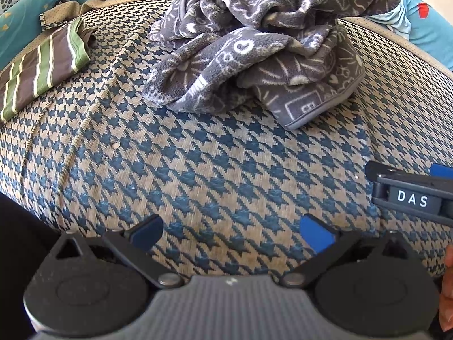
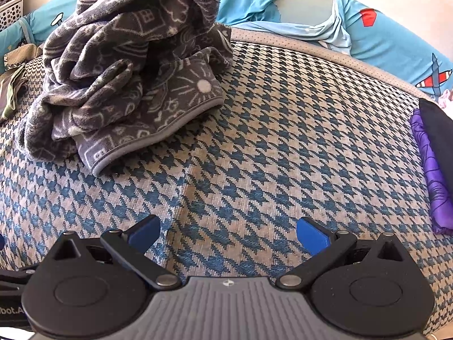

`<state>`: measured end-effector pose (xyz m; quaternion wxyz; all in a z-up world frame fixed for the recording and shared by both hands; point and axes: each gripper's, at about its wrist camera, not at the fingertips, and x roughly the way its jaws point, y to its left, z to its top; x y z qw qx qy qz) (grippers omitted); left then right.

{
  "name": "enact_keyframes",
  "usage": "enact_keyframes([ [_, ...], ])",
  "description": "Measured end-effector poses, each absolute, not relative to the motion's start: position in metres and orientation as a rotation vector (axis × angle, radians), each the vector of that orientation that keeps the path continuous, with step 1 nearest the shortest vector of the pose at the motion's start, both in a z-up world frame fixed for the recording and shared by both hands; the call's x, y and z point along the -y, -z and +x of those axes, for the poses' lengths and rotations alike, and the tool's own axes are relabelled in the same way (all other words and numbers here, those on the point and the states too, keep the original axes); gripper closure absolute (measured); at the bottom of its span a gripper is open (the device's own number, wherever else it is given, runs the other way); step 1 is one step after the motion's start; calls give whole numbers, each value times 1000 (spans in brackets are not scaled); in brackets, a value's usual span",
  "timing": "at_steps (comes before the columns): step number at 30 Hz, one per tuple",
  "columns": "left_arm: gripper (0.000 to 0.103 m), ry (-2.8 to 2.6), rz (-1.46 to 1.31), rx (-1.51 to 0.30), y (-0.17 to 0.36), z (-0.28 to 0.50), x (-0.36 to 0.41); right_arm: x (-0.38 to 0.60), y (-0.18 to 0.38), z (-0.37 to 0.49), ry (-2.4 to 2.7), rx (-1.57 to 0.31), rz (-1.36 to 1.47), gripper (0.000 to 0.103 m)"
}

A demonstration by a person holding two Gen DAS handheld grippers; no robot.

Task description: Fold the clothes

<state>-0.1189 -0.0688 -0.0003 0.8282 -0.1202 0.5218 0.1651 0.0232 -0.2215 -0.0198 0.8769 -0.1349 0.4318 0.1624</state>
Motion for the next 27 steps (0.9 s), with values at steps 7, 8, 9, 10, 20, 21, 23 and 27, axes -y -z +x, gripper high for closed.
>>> enact_keyframes([
  [7, 0, -364, -254, -1107, 0, -121, 65, 218, 19, 22, -353, -887, -279, 0],
  [8, 0, -366, -254, -1107, 0, -121, 65, 217, 18, 21, -356, -885, -280, 0],
  [9, 0, -369, -255, -1107, 0, -121, 64, 217, 17, 21, -358, -883, -281, 0],
  [10, 0, -371, -256, -1107, 0, -122, 64, 216, 17, 20, -361, -881, -282, 0],
  [20, 0, -386, -259, -1101, 0, -125, 64, 210, 16, 17, -394, -866, -276, 0],
  [21, 0, -385, -259, -1101, -1, -126, 64, 210, 16, 17, -395, -866, -275, 0],
  [23, 0, -385, -260, -1101, -1, -127, 65, 211, 16, 18, -396, -865, -271, 0],
  [27, 0, -386, -261, -1099, -2, -129, 68, 212, 16, 18, -392, -870, -262, 0],
])
